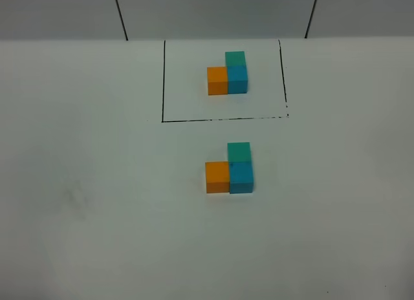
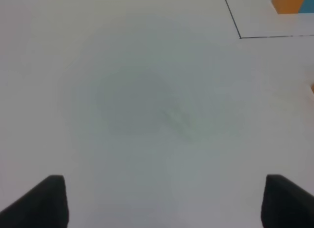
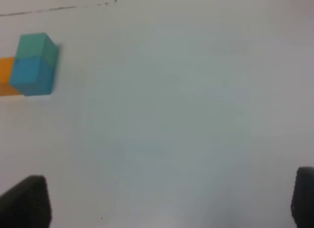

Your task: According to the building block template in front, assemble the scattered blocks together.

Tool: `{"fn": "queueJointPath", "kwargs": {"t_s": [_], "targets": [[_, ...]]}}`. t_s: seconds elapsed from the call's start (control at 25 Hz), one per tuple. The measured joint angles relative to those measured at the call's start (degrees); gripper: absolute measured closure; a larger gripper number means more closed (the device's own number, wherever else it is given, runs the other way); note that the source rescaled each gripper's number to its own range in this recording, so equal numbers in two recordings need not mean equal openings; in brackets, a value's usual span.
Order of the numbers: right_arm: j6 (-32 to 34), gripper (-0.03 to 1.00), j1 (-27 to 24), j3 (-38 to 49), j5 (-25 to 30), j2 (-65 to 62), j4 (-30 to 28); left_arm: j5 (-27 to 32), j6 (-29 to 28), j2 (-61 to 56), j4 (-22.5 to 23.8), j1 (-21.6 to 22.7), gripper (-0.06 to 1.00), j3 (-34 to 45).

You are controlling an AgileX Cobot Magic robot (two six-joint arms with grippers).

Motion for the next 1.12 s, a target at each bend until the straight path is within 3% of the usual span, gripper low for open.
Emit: {"fn": "queueJointPath", "kwargs": {"t_s": [0.56,0.72,0.88,1.12], "targets": [[-1.42,-0.03,1.71,3.24,-1.59,-11.86,-0.06,0.00,0.00,0.00,0.00,0.00,0.11,0.00],[-1.42,0.03,2.04,3.24,-1.59,-11.86,-0.06,0.00,0.00,0.00,0.00,0.00,0.11,0.00],[-1.42,0.11,-0.28,3.24,-1.59,-11.86,-0.07,0.00,0.00,0.00,0.00,0.00,0.11,0.00],[-1.42,0.13,-4.04,3.24,-1.59,-11.86,-0.02,0.00,0.00,0.00,0.00,0.00,0.11,0.00]]}}
